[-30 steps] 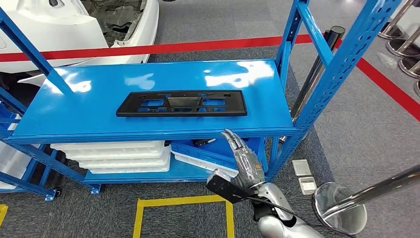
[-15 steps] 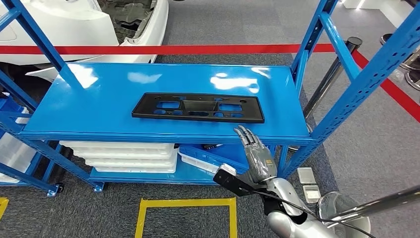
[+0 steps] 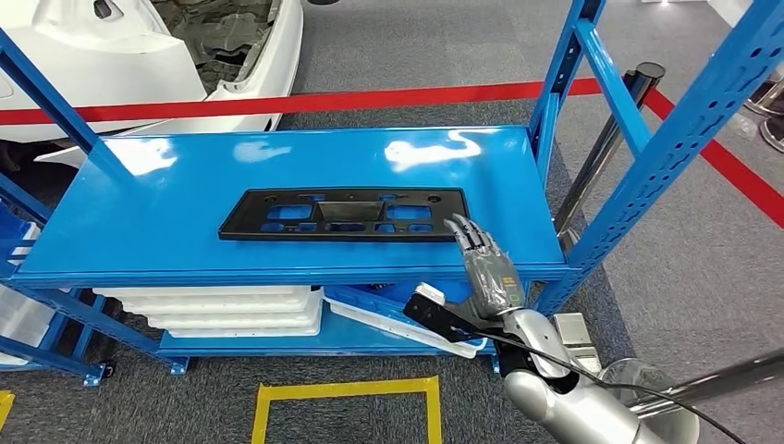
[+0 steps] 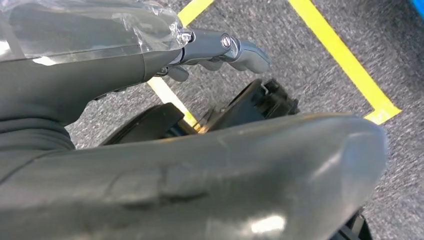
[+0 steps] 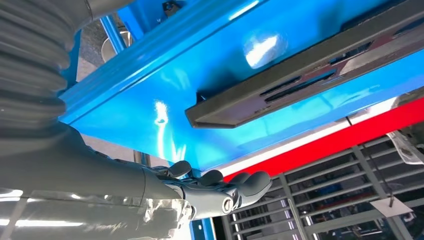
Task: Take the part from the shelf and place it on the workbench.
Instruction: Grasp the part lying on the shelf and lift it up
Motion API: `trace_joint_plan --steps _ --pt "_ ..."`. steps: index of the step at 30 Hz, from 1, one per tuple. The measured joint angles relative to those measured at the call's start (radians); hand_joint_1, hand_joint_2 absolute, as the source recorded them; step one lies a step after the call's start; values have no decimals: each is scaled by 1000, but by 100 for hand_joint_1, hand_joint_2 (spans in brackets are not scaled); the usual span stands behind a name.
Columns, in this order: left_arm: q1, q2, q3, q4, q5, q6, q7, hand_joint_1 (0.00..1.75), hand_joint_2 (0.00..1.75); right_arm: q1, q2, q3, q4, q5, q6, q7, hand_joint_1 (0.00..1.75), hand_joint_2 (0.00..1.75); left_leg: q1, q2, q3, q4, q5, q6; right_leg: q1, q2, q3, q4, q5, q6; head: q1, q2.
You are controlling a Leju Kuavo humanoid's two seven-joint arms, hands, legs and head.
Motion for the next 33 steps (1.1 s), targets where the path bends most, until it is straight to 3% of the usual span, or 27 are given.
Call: trace_joint_plan --steps 2,3,5,8,10,12,13,14,16,18,23,25,27,28,29,30,32,33 --pt "0 0 0 0 2 1 0 0 0 -10 -3 0 6 -2 4 7 0 175 -4 0 42 -128 75 13 1 0 16 0 -13 6 -5 0" --pt "0 1 0 0 3 1 0 0 0 -16 -4 0 10 -4 5 11 0 175 -7 0 57 -171 90 18 2 1 20 0 -18 11 -7 0" --pt "0 2 0 0 5 4 -1 0 0 -26 -8 0 21 -15 6 16 0 175 -14 1 66 -198 85 27 2 1 22 -4 -23 22 -9 0" --pt "0 2 0 0 6 9 -1 0 0 -39 -11 0 36 -33 4 13 0 175 -7 0 83 -221 83 40 1 0 22 10 -38 38 -8 0" --pt "-2 2 0 0 8 12 -1 0 0 -48 -14 0 47 -41 2 9 0 175 -3 0 98 -232 80 49 -1 0 -25 107 -79 46 0 0" --pt "-2 2 0 0 9 13 -1 0 0 -51 -15 0 61 -46 1 8 0 175 -2 0 106 -233 72 54 -3 0 -106 234 -115 52 9 0" --pt "-1 2 0 0 10 13 -1 0 0 -50 -15 0 67 -47 1 8 0 175 -2 0 110 -232 67 55 -4 0 -134 265 -110 55 14 0" --pt "1 2 0 0 10 13 -1 0 0 -50 -16 0 72 -47 1 7 0 175 -1 -1 117 -231 60 54 -6 -1 -144 257 -84 57 18 0" --pt "2 2 0 0 10 13 -1 0 0 -52 -16 0 81 -48 1 6 0 175 1 -3 133 -226 43 47 -10 -1 -116 148 6 59 29 0" --pt "0 2 0 0 11 14 0 0 0 -58 -16 2 92 -52 1 3 0 175 -1 -4 141 -217 26 35 -8 0 -79 47 52 54 38 0" --pt "-3 2 0 0 12 18 2 0 0 -80 -15 7 121 -70 1 -2 0 175 -1 -4 146 -201 1 8 -7 4 -59 14 36 23 29 0" --pt "-3 2 0 0 13 19 3 0 0 -93 -13 8 137 -81 2 -6 0 175 1 -3 105 -114 -36 -2 -10 1 -48 10 29 11 18 0" --pt "0 2 0 0 14 20 4 0 0 -102 -10 10 155 -87 4 -10 0 175 3 -3 26 16 -73 -8 -9 -1 -37 10 18 4 8 0" --pt "3 2 0 0 14 20 4 0 0 -105 -7 11 165 -88 6 -12 0 175 3 -3 -6 57 -73 -8 -8 -2 -30 10 12 2 6 0" --pt "5 2 0 0 15 20 4 0 0 -109 -5 13 175 -89 8 -14 0 175 3 -3 -22 63 -54 -7 -7 -1 -21 10 5 3 3 0" --pt "6 3 0 0 17 20 4 0 0 -114 -2 16 186 -90 9 -16 0 175 2 -3 -20 31 -16 -3 -7 -1 -11 10 -2 4 1 0" --pt "7 3 0 0 21 20 5 0 0 -128 2 23 206 -95 12 -20 0 175 -2 -3 15 -92 72 8 -6 0 9 9 -17 9 -5 0" --pt "7 3 0 0 22 20 6 0 0 -136 5 26 217 -99 14 -23 0 175 -5 -3 33 -145 96 15 -5 1 15 9 -23 14 -7 0"
